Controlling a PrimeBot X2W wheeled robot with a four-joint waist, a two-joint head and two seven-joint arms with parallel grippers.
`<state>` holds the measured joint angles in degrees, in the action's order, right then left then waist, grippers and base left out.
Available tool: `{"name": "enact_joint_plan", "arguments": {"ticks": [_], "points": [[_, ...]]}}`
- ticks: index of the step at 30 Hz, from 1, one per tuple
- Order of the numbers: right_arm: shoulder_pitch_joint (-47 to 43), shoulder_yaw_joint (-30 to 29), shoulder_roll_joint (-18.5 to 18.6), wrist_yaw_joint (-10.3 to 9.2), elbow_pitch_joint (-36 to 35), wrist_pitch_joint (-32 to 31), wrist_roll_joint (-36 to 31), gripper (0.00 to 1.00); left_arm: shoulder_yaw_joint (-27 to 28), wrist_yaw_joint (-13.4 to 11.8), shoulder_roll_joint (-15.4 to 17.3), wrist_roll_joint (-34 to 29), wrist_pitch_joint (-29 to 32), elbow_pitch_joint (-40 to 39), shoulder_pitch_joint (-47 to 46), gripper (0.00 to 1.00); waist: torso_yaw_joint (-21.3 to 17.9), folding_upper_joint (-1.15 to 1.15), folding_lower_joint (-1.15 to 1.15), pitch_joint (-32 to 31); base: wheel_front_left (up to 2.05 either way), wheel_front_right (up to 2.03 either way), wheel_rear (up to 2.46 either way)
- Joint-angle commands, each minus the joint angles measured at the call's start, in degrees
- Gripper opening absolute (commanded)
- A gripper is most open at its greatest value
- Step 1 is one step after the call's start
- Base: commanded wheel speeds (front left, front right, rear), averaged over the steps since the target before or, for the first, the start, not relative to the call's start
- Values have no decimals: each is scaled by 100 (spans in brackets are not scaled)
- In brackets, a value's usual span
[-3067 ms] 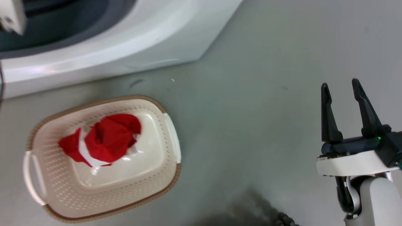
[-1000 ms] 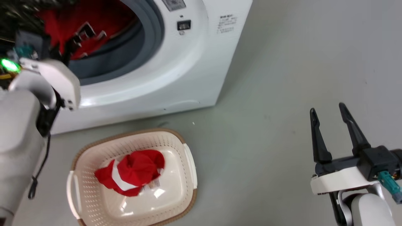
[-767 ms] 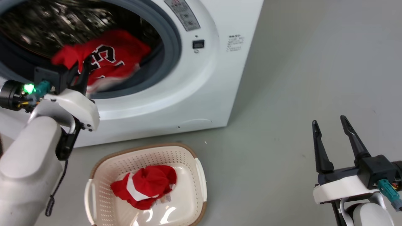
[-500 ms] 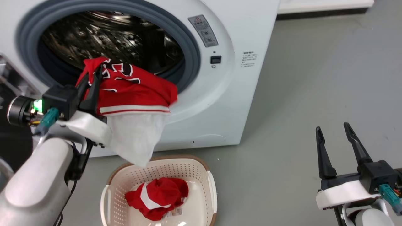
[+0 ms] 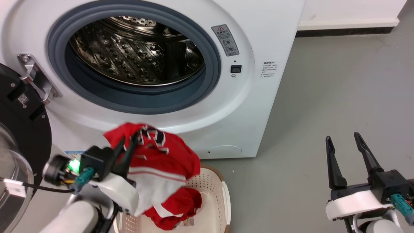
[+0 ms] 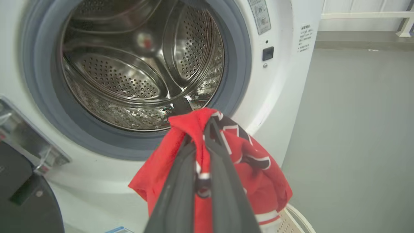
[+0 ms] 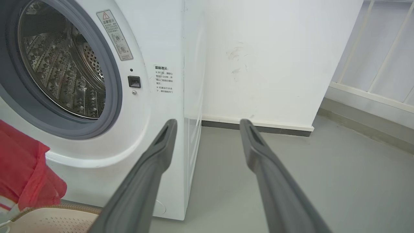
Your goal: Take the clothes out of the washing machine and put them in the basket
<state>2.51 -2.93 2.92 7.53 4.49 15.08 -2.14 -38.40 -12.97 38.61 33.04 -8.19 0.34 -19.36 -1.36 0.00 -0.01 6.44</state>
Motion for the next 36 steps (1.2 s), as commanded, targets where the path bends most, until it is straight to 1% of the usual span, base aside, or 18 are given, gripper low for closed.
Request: {"name": "enact_joint_plan", "arguments": {"ticks": [1, 4, 7, 11, 16, 18, 20, 27, 28, 31, 36], "points": [[107, 15, -8, -8, -14, 14, 18, 100, -34, 62, -91, 116, 11, 90, 138, 0, -20, 0, 1, 80, 0, 0, 0], [145, 52, -7, -8, -36, 14, -1, 100, -125, 220, -181, 269, 18, 462, 234, 0, -69, 0, 1, 270, 0, 0, 0], [267, 99, -7, -8, -64, 14, -51, 100, -252, 425, -313, 311, -21, 1033, 163, 0, -159, 0, 1, 526, 0, 0, 0], [359, 70, -7, -8, -147, 13, -142, 100, -352, 714, -575, 347, -89, 1928, -127, 0, -276, 0, 1, 946, 0, 0, 0], [529, 17, -8, -8, -272, 13, -245, 100, -523, 993, -930, 212, -195, 3141, -603, 0, -438, 0, 1, 1518, 0, 0, 0], [541, -5, -10, -8, -331, 13, -264, 100, -591, 1040, -996, 119, -209, 3633, -818, 0, -514, 0, 1, 1753, 0, 0, 0], [564, -40, -9, -8, -380, 13, -284, 100, -642, 1113, -1128, 84, -245, 4119, -980, 0, -589, 0, 1, 1952, 0, 0, 0], [660, -128, -10, -8, -549, 13, -224, 100, -690, 1441, -1482, 94, -343, 5523, -1555, 0, -819, 0, 1, 2639, 0, 0, 0], [660, -128, -10, -8, -549, 13, -224, 100, -690, 1441, -1482, 94, -343, 5523, -1555, 0, -819, 0, 1, 2639, 0, 0, 0], [717, -132, -9, -8, -640, 13, -212, 100, -611, 1532, -1601, 199, -361, 5994, -1827, 0, -850, 0, 1, 2927, 0, 0, 0], [807, -120, -9, -8, -787, 13, -202, 100, -551, 1584, -1716, 260, -383, 6637, -2271, 0, -866, 0, 1, 3357, 0, 0, 0]]}}
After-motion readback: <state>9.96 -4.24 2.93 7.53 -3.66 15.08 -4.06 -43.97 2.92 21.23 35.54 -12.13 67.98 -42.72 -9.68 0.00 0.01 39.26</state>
